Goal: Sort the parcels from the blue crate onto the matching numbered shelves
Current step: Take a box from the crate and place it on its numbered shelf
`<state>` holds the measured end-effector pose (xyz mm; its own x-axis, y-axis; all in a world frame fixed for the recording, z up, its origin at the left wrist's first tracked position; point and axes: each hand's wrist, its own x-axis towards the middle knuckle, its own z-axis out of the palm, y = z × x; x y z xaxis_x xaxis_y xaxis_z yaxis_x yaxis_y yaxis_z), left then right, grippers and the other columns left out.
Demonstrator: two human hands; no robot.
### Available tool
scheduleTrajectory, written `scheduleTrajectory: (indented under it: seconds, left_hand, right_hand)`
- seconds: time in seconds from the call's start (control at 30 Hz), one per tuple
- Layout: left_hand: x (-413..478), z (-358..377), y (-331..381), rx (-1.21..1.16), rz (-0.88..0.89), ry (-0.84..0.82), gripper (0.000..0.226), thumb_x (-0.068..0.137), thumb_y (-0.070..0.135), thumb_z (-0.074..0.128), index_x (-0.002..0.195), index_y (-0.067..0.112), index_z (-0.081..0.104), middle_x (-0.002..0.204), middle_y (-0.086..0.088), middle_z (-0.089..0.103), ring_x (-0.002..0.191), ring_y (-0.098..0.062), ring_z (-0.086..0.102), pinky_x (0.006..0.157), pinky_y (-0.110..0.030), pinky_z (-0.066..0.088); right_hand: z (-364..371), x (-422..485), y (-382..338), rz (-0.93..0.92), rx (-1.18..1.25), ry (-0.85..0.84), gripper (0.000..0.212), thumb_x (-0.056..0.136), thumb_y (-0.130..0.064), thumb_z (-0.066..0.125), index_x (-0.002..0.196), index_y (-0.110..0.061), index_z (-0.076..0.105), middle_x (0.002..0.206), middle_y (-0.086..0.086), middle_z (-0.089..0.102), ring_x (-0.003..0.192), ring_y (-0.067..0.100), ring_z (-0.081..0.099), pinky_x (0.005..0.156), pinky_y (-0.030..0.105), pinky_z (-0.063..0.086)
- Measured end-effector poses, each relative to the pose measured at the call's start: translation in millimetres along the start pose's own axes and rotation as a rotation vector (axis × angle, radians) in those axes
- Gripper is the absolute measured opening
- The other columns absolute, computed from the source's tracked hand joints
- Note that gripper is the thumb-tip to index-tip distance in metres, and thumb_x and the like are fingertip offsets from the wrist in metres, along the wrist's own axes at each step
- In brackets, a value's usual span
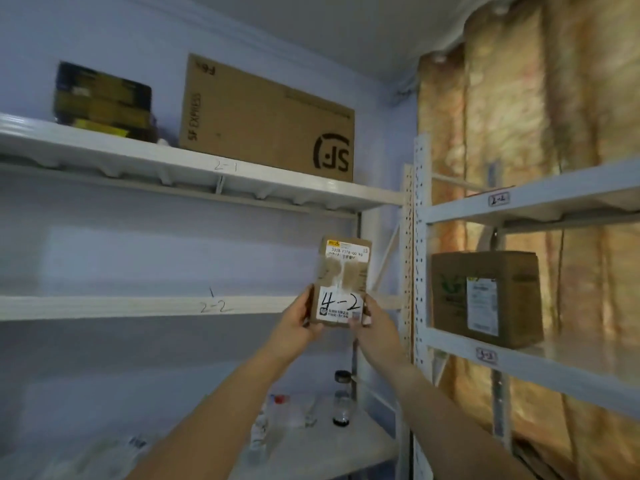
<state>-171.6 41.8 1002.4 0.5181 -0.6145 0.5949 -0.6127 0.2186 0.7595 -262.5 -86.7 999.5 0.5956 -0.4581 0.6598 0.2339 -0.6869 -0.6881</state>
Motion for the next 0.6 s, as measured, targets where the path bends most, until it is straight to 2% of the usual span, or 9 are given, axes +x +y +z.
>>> scheduleTrajectory:
  seconds: [0.07, 0.1, 0.13, 0.2, 0.27, 0.33, 0.4, 0.5, 0.6]
  left_hand:
    - [-1.3, 3.3, 13.4, 0.066, -0.02, 0.016, 0.07, 0.086, -0.014, 0.045, 0.146, 0.018, 0.027, 0.142, 0.001, 0.046, 0.133, -0.014, 0.042, 0.107, -0.03, 0.039]
    - [-4.2, 6.8, 18.9, 0.126, -0.029, 0.001, 0.071, 0.087, -0.013, 0.044, 0.147, 0.019, 0.024, 0.144, 0.0, 0.044, 0.135, -0.016, 0.039, 0.109, -0.033, 0.036]
    - [-8.2, 11.7, 23.6, 0.182, -0.036, -0.021, 0.072, 0.088, -0.011, 0.044, 0.148, 0.021, 0.021, 0.145, 0.0, 0.043, 0.136, -0.016, 0.037, 0.111, -0.035, 0.035]
    - [-20.7, 24.8, 36.5, 0.241, -0.035, -0.033, 0.073, 0.091, -0.004, 0.043, 0.15, 0.024, 0.011, 0.145, 0.001, 0.04, 0.134, -0.017, 0.038, 0.112, -0.038, 0.034]
    - [-33.7, 37.4, 48.9, 0.279, -0.028, -0.028, 0.071, 0.094, -0.001, 0.041, 0.151, 0.025, 0.007, 0.143, 0.001, 0.041, 0.13, -0.018, 0.041, 0.111, -0.037, 0.035]
    - [-47.1, 43.6, 56.8, 0.313, -0.036, -0.012, 0.074, 0.093, -0.003, 0.041, 0.151, 0.025, 0.005, 0.146, -0.002, 0.041, 0.131, -0.02, 0.042, 0.111, -0.036, 0.035]
    - [-58.0, 44.6, 60.5, 0.329, -0.04, 0.019, 0.076, 0.092, -0.005, 0.042, 0.151, 0.025, 0.006, 0.146, -0.005, 0.042, 0.131, -0.022, 0.042, 0.111, -0.035, 0.035]
    - [-74.1, 49.9, 69.5, 0.27, -0.029, 0.008, 0.077, 0.09, -0.009, 0.045, 0.151, 0.022, 0.01, 0.144, -0.003, 0.044, 0.133, -0.02, 0.041, 0.111, -0.032, 0.033]
    - [-75.8, 57.3, 78.8, 0.203, 0.018, -0.015, 0.075, 0.089, -0.01, 0.048, 0.15, 0.019, 0.017, 0.143, -0.004, 0.045, 0.132, -0.02, 0.043, 0.11, -0.034, 0.036]
  right_hand:
    - [-11.0, -2.5, -9.4, -0.009, -0.03, -0.006, 0.041, 0.097, -0.012, 0.048, 0.136, -0.022, 0.045, 0.125, 0.0, 0.062, 0.116, 0.02, 0.057, 0.096, 0.035, 0.048]
    - [-14.7, -5.0, -12.9, -0.006, -0.047, -0.013, 0.041, 0.097, -0.011, 0.047, 0.136, -0.022, 0.046, 0.124, 0.0, 0.062, 0.115, 0.02, 0.057, 0.095, 0.033, 0.048]
    - [-18.1, -9.9, -16.4, 0.006, -0.056, -0.015, 0.041, 0.097, -0.008, 0.045, 0.135, -0.021, 0.046, 0.122, 0.0, 0.062, 0.112, 0.019, 0.058, 0.09, 0.028, 0.049]
    - [-24.8, -22.4, -19.5, 0.037, -0.053, 0.004, 0.04, 0.095, -0.003, 0.044, 0.132, -0.019, 0.046, 0.112, 0.0, 0.061, 0.097, 0.015, 0.058, 0.069, 0.013, 0.044]
    - [-33.3, -38.0, -20.4, 0.051, -0.044, 0.036, 0.04, 0.094, 0.0, 0.045, 0.13, -0.017, 0.048, 0.106, -0.003, 0.057, 0.091, 0.014, 0.055, 0.059, 0.009, 0.038]
    - [-41.1, -56.8, -23.5, 0.05, -0.04, 0.026, 0.04, 0.094, -0.001, 0.046, 0.13, -0.017, 0.049, 0.107, -0.005, 0.057, 0.096, 0.016, 0.057, 0.057, 0.009, 0.042]
    - [-51.1, -73.7, -32.2, 0.042, -0.069, 0.013, 0.043, 0.093, 0.0, 0.048, 0.132, -0.019, 0.049, 0.109, -0.006, 0.059, 0.103, 0.015, 0.059, 0.071, 0.011, 0.045]
    - [-68.9, -91.9, -46.1, 0.063, -0.136, 0.007, 0.052, 0.091, 0.002, 0.047, 0.134, -0.026, 0.048, 0.117, -0.007, 0.063, 0.108, 0.013, 0.058, 0.091, 0.029, 0.048]
    - [-91.2, -101.6, -59.6, 0.048, -0.292, -0.005, 0.058, 0.088, -0.002, 0.048, 0.135, -0.035, 0.042, 0.121, -0.005, 0.065, 0.11, 0.02, 0.06, 0.095, 0.042, 0.05]
